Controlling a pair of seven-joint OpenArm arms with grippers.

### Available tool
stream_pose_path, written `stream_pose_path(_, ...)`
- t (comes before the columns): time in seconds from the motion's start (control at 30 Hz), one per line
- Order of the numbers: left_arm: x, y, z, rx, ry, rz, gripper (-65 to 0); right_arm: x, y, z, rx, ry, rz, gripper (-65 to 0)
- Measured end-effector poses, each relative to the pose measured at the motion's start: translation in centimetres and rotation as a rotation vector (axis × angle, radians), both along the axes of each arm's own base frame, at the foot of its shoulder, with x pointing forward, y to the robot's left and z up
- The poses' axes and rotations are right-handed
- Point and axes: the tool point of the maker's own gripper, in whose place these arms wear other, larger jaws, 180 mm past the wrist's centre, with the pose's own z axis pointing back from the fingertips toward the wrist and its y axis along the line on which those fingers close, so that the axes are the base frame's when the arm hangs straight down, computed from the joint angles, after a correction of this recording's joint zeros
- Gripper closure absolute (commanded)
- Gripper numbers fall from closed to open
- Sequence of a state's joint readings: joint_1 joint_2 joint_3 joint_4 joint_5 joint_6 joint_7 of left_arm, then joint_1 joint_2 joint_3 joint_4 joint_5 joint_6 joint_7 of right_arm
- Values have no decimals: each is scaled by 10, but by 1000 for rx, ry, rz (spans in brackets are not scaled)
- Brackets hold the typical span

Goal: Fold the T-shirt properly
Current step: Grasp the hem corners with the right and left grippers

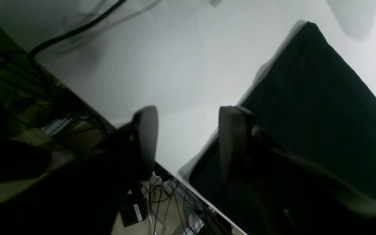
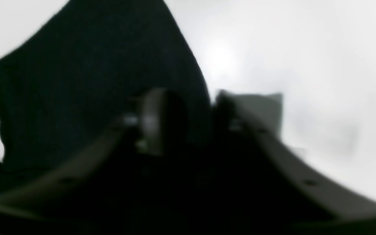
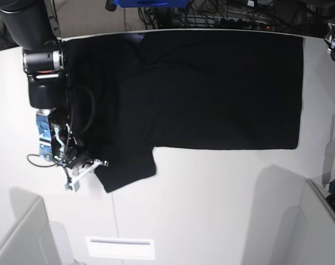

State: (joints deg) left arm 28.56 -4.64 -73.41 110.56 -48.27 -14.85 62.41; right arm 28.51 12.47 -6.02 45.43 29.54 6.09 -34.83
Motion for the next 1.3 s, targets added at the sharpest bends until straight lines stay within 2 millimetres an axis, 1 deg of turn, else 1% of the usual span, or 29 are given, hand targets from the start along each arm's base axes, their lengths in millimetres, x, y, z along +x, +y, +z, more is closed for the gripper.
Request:
stream_pose_path(0.03,1,0,0,0,-2,0,-283,-1,0,0,0,4,1,-117)
stream_pose_path(0.17,1,0,0,0,-3,0,-283,-1,0,0,4,4,-3,-59)
stream_pose_path(0.2,2,0,0,0,-6,-1,-283,-1,0,0,4,3,-3,-26)
stream_pose_path(0.23,5,-1,0,-1,-4,-12,-283,-1,0,-1,4,0,-4,0)
stream_pose_path(0.27,11,-2,-1,-3,4,-33,-283,0,0,-1,6,-7,-6,0)
stream_pose_path(0.37,41,-4,4,10,-3,-131,-283,0,1,-1,7,-11,-7,0)
stream_pose_path(0.43,62,1,8,19,-25,-168,-283,0,1,0,8,-9,-6,0)
stream_pose_path(0.5,77,9,5,-7,-39,-167,-283,-3,4,2,8,-12,7,0)
stream_pose_path(0.53,84,16,2,-36,-45,-136,-283,-6,7,3,2,-25,18,0)
stream_pose_path(0.63,112,32,-9,-97,-30,-111,-288,-12,18,14,7,-66,49,0)
stream_pose_path(0.7,142,32,-11,-121,-31,-158,-291,-8,26,28,10,-114,71,0)
stream_pose_path(0.77,169,30,-17,-157,-22,-191,-291,-4,30,41,12,-154,84,0)
stream_pose_path(0.83,192,25,-26,-197,-3,-224,-291,-5,28,43,7,-143,81,0)
stream_pose_path(0.9,209,18,-39,-232,40,-250,-291,-9,25,39,2,-128,52,0)
stream_pose_path(1.0,233,-1,-57,-292,92,-296,-296,-16,25,36,2,-116,46,0)
stream_pose_path(1.03,243,-10,-61,-310,97,-315,-314,-17,26,36,1,-115,47,0)
stream_pose_path(1.1,256,-22,-67,-337,127,-342,-375,-15,27,39,4,-124,47,0)
stream_pose_path(1.17,263,-24,-72,-309,178,-360,-433,-13,25,40,0,-128,45,0)
stream_pose_path(1.23,266,-17,-77,-251,249,-364,-454,-13,26,40,3,-128,45,0)
stream_pose_path(1.3,269,-12,-75,-210,276,-360,-457,-15,27,39,4,-125,45,0)
